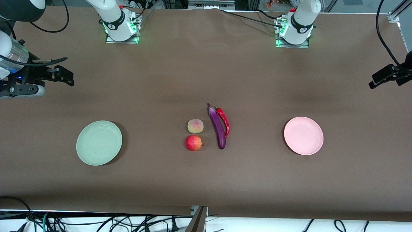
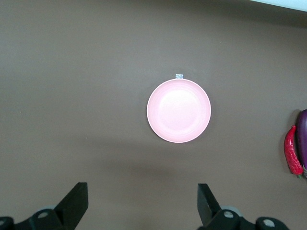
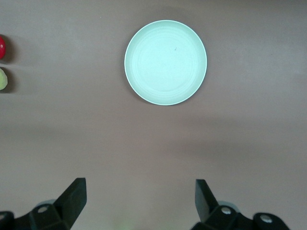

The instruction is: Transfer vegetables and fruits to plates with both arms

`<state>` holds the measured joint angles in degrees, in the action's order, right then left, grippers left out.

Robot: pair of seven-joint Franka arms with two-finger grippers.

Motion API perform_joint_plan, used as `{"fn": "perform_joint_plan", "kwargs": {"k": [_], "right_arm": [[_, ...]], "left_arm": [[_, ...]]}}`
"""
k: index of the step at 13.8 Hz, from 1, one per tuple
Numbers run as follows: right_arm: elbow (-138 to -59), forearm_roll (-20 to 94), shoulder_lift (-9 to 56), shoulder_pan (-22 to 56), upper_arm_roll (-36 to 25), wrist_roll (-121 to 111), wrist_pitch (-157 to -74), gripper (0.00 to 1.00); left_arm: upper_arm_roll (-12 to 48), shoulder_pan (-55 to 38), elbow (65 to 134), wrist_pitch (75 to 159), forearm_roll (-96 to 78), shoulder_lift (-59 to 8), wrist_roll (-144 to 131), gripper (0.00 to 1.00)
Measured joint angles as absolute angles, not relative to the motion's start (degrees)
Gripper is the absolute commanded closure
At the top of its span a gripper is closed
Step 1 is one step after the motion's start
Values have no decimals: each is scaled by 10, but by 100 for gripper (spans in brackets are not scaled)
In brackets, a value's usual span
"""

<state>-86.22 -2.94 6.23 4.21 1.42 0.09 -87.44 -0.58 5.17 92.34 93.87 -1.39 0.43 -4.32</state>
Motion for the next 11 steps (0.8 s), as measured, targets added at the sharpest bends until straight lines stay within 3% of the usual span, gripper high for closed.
{"fn": "perform_joint_plan", "kwargs": {"k": [11], "right_arm": [[-862, -29, 70, 40, 15, 1, -888, 0]], "left_arm": [[-6, 52, 923, 939, -14, 4, -43, 0]]}}
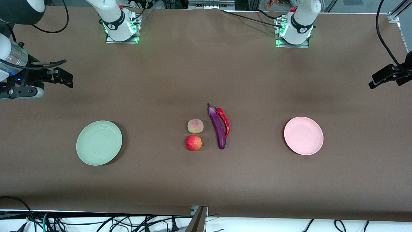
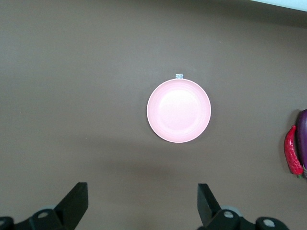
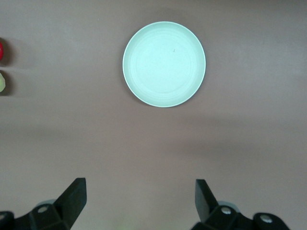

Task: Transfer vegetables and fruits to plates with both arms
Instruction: 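Reach the right gripper over the yellow-red peach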

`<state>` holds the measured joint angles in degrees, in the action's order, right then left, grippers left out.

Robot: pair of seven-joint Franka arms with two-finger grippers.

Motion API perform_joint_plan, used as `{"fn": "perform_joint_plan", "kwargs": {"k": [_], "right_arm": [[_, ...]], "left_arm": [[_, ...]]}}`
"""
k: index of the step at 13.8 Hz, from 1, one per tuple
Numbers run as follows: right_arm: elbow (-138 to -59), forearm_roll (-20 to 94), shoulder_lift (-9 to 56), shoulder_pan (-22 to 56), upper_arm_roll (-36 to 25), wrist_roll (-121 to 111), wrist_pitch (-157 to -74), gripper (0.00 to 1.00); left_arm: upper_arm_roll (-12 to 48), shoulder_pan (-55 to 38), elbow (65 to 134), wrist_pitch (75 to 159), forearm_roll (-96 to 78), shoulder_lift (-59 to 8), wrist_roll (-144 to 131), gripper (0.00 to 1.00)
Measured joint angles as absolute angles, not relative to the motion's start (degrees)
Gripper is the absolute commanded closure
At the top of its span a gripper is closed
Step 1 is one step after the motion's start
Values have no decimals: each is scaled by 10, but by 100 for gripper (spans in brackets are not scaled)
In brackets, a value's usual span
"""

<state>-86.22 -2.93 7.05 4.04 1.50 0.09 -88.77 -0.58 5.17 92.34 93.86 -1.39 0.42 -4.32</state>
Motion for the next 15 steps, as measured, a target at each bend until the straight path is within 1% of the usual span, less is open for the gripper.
{"fn": "perform_joint_plan", "kwargs": {"k": [2, 4, 9, 12, 15], "right_arm": [[-863, -29, 81, 42, 18, 1, -894, 0], [-863, -29, 106, 43, 18, 1, -897, 0], [-863, -29, 153, 55, 21, 0, -933, 0], [-864, -24, 195, 100, 23, 4, -1012, 0], [-864, 23, 253, 136, 23, 7, -1094, 0]], "left_arm": [[-6, 52, 923, 939, -14, 4, -43, 0], [-6, 52, 923, 939, -14, 4, -43, 0], [-6, 52, 923, 939, -14, 4, -43, 0], [-6, 52, 923, 938, -14, 4, -43, 0], [-6, 52, 923, 938, -14, 4, -43, 0]]}}
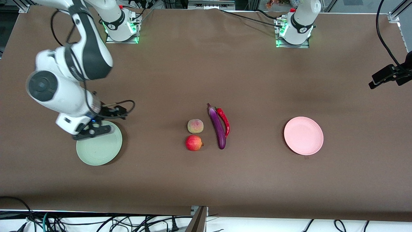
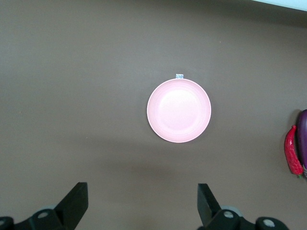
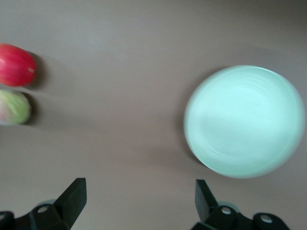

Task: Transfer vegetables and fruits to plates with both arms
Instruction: 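Reach the right gripper over the yellow-red peach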

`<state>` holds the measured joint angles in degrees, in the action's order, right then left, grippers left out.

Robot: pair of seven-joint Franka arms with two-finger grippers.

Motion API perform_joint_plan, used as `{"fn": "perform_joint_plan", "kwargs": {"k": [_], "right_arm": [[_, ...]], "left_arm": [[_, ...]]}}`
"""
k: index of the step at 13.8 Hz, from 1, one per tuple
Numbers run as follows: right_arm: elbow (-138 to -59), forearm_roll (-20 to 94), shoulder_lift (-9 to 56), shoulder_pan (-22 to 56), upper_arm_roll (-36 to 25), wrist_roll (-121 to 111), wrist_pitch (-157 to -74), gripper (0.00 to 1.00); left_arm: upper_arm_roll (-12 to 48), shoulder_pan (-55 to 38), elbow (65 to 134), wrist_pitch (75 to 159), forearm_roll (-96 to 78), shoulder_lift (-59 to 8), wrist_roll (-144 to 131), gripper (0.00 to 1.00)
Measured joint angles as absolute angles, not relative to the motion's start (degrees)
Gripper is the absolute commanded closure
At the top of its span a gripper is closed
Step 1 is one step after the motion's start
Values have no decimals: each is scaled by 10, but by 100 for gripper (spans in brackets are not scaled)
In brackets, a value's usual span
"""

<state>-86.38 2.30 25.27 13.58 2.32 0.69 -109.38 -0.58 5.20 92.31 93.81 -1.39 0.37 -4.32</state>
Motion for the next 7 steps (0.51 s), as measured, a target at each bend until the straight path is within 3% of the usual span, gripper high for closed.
{"fn": "perform_joint_plan", "kwargs": {"k": [7], "right_arm": [[-862, 50, 322, 251, 27, 247, -1207, 0]], "left_arm": [[-6, 53, 923, 938, -14, 3, -43, 0]]}}
